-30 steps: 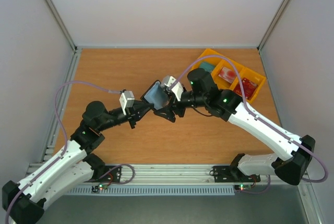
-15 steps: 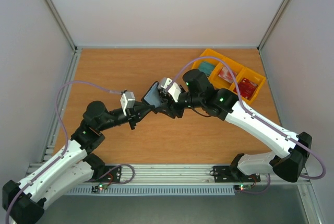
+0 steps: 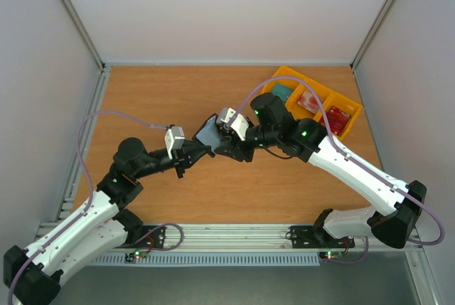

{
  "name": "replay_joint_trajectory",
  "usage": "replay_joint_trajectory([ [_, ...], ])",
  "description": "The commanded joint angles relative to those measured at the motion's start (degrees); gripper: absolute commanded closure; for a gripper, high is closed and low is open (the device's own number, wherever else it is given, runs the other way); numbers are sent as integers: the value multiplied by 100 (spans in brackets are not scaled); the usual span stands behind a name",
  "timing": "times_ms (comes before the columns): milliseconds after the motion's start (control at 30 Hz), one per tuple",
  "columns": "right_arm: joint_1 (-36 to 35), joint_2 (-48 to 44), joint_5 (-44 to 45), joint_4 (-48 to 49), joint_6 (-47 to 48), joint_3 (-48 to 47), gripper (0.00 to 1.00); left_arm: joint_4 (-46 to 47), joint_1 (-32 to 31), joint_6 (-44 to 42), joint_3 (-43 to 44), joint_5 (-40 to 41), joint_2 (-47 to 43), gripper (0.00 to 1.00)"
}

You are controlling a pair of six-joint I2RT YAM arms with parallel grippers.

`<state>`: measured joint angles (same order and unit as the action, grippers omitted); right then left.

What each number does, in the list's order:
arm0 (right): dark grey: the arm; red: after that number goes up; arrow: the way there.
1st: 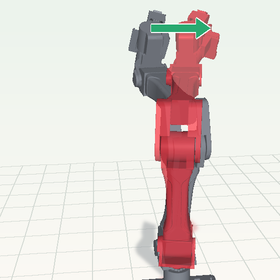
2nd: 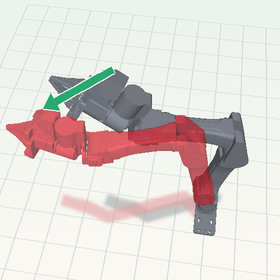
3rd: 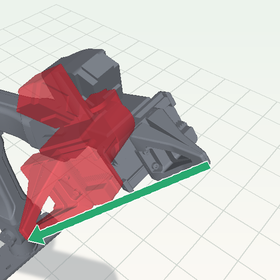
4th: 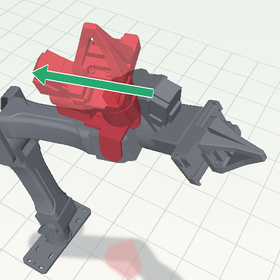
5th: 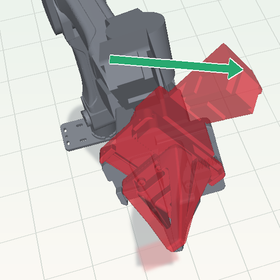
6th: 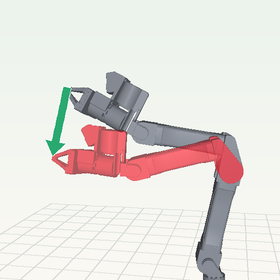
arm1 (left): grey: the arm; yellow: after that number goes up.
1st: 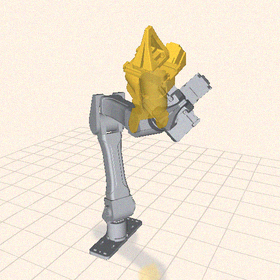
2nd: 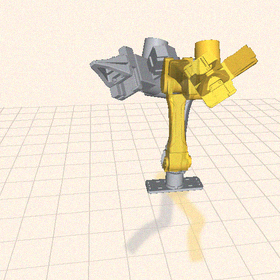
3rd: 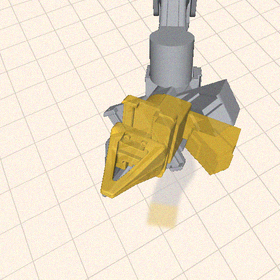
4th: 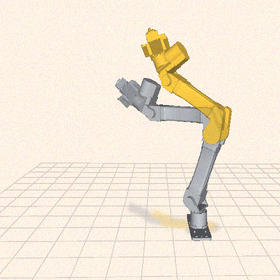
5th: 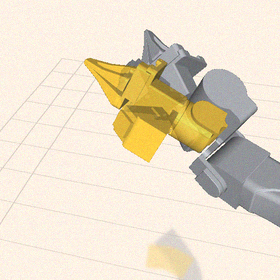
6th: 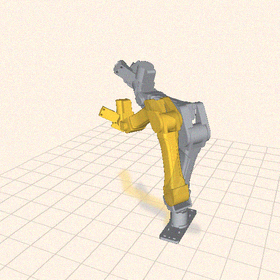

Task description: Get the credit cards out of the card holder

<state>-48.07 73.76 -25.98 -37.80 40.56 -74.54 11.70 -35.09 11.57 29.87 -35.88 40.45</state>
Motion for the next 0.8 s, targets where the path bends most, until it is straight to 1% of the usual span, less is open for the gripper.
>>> replay_joint_trajectory([
  [0, 6, -7, -760, -77, 60, -156, 72, 414, -58, -77, -71, -207, -64, 89],
  [33, 14, 2, -953, -85, 58, -165, 72, 393, -57, -96, -75, -160, -67, 83],
  [133, 53, 1, -1333, -118, 51, -157, 73, 325, -51, -134, -73, -74, -96, 76],
  [167, 90, 7, -1433, -129, 31, -157, 73, 332, -50, -153, -76, -109, -115, 73],
  [233, 180, -3, -1572, -139, -28, -141, 74, 381, -50, -155, -87, -271, -153, 69],
  [300, 281, -29, -1622, -104, -110, -119, 77, 423, -50, -127, -95, -328, -176, 70],
  [333, 362, -44, -1640, -78, -162, -99, 78, 461, -43, -121, -96, -373, -176, 73],
  [400, 513, -74, -1626, -21, -286, -60, 84, 515, -21, -169, -95, -453, -236, 75],
  [467, 722, -111, -1720, 69, -443, 26, 86, 562, -3, -218, -87, -516, -261, 72],
  [533, 895, -160, -2031, 267, -601, 127, 88, 569, 15, -298, -71, -587, -273, 69],
  [667, 929, -146, -2417, 431, -666, 196, 91, 584, 21, -304, -74, -578, -198, 70],
  [767, 927, -149, -2527, 432, -636, 201, 95, 558, 20, -324, -78, -574, -138, 68],
])
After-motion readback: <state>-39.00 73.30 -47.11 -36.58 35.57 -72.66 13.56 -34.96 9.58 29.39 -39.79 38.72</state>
